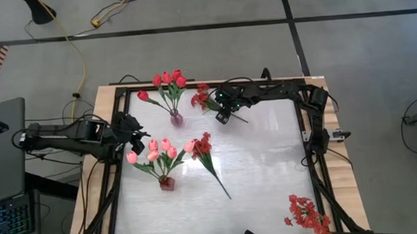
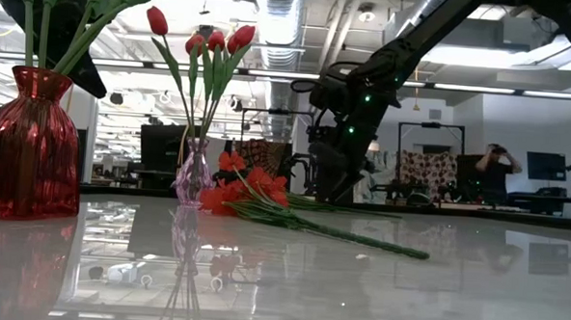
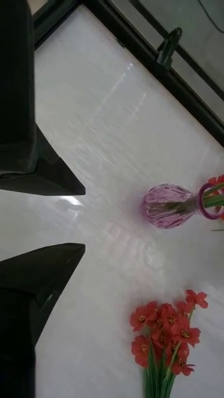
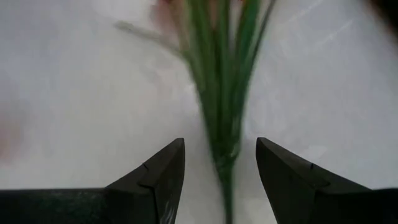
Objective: Sort flowers into vase by color
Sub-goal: Put the red flowers into the transparent vase
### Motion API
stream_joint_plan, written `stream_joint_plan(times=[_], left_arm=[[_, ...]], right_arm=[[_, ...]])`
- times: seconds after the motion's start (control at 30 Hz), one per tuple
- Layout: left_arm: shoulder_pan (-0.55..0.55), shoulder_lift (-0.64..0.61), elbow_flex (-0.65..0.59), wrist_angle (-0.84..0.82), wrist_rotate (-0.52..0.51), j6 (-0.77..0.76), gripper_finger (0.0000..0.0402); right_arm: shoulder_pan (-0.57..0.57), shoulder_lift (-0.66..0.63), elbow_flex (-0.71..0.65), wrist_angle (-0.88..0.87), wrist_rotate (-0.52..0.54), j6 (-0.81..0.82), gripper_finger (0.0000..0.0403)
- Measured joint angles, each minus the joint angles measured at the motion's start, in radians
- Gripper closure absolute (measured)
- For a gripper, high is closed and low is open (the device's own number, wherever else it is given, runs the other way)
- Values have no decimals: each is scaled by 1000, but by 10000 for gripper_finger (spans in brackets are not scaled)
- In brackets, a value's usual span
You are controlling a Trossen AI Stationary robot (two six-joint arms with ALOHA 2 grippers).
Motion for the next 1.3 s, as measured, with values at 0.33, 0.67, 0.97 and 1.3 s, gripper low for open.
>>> stream_joint_plan(times=[0.33, 0.67, 0.97, 1.3], left_arm=[[0, 0, 0, 0, -1, -1, 278], [0, 0, 0, 0, -1, -2, 278], [0, 0, 0, 0, 0, -4, 278], [0, 0, 0, 0, 0, -4, 278]], right_arm=[[6, 87, 6, -7, -17, -2, 168], [49, 55, 1, -11, 125, -8, 362], [30, -118, -3, -94, 132, 30, 377], [59, -526, -53, -140, 134, 77, 377]])
